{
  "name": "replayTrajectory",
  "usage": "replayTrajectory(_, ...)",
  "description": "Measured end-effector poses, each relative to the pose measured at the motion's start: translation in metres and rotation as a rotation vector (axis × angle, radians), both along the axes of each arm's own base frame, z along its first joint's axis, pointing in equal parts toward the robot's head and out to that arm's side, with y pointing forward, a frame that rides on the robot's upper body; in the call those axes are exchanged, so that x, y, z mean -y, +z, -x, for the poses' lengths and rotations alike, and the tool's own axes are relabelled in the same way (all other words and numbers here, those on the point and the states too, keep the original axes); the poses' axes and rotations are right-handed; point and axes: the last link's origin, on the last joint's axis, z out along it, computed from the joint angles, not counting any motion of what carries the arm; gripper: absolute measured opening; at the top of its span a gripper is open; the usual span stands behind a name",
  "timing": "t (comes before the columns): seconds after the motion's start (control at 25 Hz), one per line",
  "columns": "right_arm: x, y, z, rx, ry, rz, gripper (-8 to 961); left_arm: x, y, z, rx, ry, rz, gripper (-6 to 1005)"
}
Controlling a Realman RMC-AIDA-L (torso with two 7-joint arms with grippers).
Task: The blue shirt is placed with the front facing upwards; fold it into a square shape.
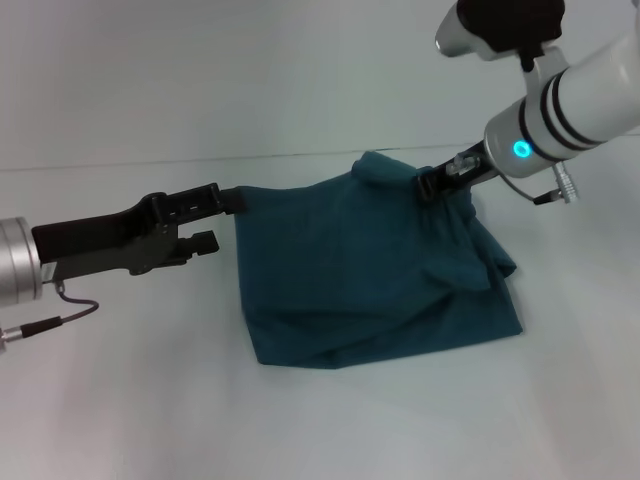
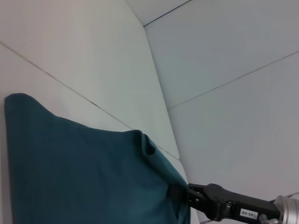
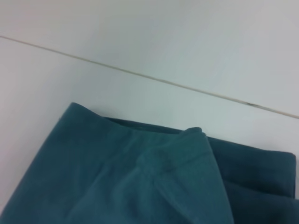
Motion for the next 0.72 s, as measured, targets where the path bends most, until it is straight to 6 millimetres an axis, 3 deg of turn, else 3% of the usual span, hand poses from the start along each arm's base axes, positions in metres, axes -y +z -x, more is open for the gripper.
replayTrajectory(0.28, -0.003, 0.01, -0.011, 0.021, -0.024, -0.042, 78, 0.0, 0.0, -0.001, 0.001, -0.001, -0.001, 919)
replayTrajectory(0.72, -0.004, 0.005, -0.028, 0.075, -0.038, -0.063, 108, -0.002, -0.002, -0.002, 0.007, 0.001, 0.001, 919)
